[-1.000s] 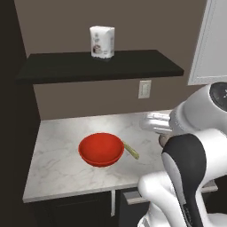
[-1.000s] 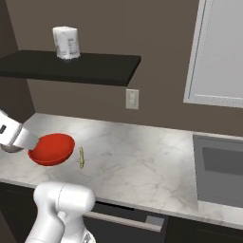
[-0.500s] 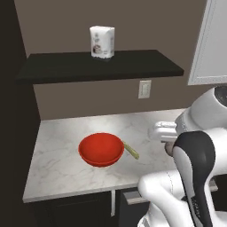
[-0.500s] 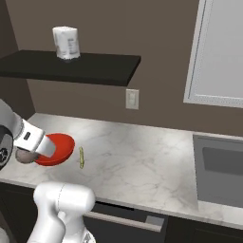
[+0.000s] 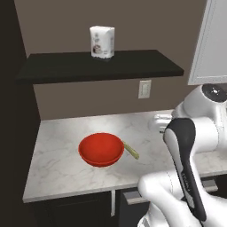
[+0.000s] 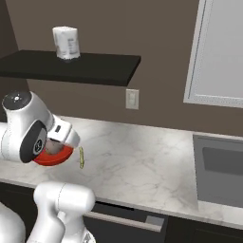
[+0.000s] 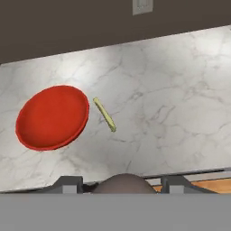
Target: Pick the egg and butter from the fridge and place them by the bowl for mixing.
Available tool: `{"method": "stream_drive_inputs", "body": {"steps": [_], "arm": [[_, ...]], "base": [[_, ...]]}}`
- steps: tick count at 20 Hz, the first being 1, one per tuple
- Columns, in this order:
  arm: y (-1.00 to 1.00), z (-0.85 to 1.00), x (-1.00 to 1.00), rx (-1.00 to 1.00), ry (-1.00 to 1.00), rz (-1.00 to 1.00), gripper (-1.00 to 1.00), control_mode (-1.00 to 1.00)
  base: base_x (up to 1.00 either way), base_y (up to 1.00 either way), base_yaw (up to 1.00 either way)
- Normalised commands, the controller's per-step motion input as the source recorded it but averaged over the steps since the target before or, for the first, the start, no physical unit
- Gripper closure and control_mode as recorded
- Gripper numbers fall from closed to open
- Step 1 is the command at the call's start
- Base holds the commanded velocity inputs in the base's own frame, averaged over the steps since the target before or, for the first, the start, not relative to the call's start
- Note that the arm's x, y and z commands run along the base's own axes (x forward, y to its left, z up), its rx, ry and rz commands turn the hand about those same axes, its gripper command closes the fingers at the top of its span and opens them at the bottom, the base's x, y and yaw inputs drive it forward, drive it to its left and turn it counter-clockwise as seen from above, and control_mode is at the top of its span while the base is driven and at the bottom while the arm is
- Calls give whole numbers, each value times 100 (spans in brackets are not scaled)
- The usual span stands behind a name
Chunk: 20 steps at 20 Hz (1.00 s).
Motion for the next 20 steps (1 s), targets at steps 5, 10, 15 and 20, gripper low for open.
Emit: {"method": "stream_drive_inputs", "body": {"steps": [5, 10, 15, 20], "arm": [[-23, -38, 100, 0, 1, 0, 100, -100], [-3, -56, 80, 0, 0, 6, 100, -100], [1, -48, 43, 0, 0, 12, 100, -100], [1, -30, 52, 0, 2, 11, 100, -100]], "base": [[0, 0, 0], [0, 0, 0], [0, 0, 0], [0, 0, 0]]}}
